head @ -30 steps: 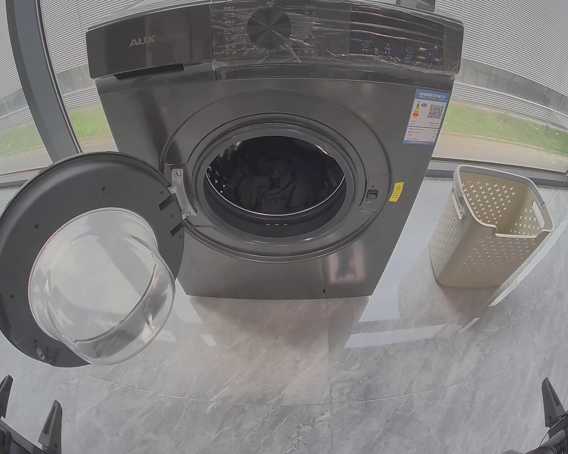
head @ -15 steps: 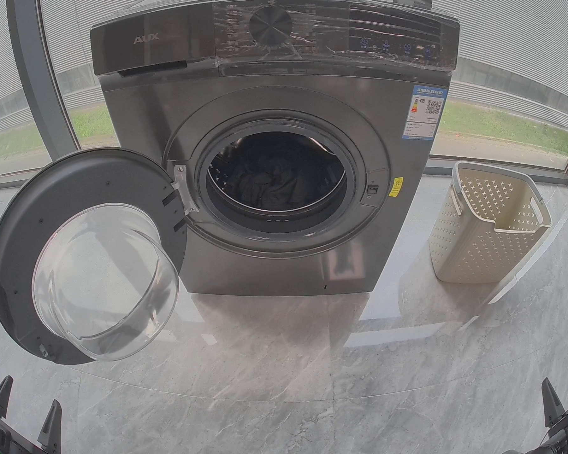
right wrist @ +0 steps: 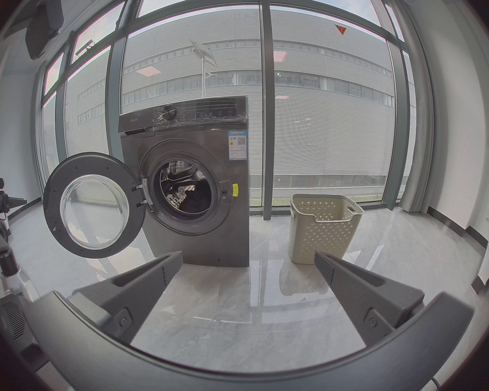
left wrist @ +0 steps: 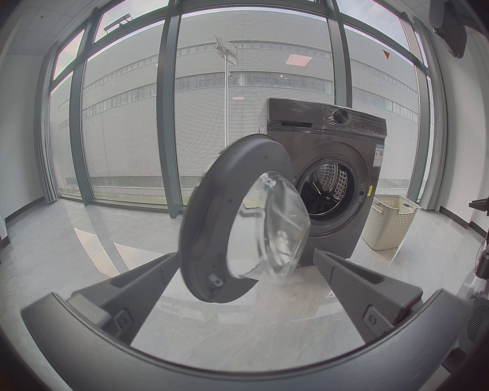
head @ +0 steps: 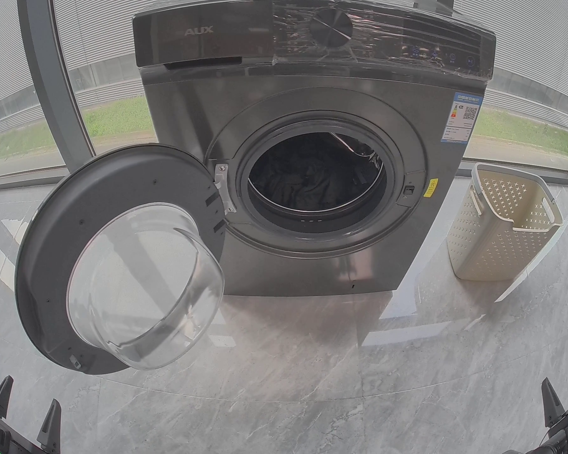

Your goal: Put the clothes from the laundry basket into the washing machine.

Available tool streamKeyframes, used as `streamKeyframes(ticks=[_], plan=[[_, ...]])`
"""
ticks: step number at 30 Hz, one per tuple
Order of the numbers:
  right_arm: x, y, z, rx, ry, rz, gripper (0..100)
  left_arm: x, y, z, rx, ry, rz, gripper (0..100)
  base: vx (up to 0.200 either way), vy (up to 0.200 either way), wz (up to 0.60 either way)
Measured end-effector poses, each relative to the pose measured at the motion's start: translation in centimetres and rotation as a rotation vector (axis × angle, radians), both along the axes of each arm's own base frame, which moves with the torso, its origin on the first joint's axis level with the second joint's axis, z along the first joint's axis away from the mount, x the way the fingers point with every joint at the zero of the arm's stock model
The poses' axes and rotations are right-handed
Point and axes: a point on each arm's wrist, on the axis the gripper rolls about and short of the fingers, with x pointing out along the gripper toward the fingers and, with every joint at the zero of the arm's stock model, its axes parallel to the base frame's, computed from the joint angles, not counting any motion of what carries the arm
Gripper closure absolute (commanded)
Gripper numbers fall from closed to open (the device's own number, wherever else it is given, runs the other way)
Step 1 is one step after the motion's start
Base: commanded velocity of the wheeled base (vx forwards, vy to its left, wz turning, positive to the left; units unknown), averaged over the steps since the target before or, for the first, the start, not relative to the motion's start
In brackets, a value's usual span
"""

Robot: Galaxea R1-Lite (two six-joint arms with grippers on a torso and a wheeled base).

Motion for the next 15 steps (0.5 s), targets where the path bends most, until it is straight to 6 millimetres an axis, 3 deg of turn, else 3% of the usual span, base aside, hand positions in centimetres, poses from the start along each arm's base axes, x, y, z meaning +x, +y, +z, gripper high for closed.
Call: streamKeyframes(ticks=[6, 15], plan=[[0.00, 0.00, 0.00, 0.000, 0.000, 0.000, 0, 0.00, 0.00, 0.00, 0.000, 0.000, -0.001, 0, 0.000, 0.200, 0.00], [0.01, 0.00, 0.00, 0.000, 0.001, 0.000, 0, 0.01, -0.01, 0.01, 0.016, 0.001, -0.005, 0, 0.000, 0.000, 0.00]])
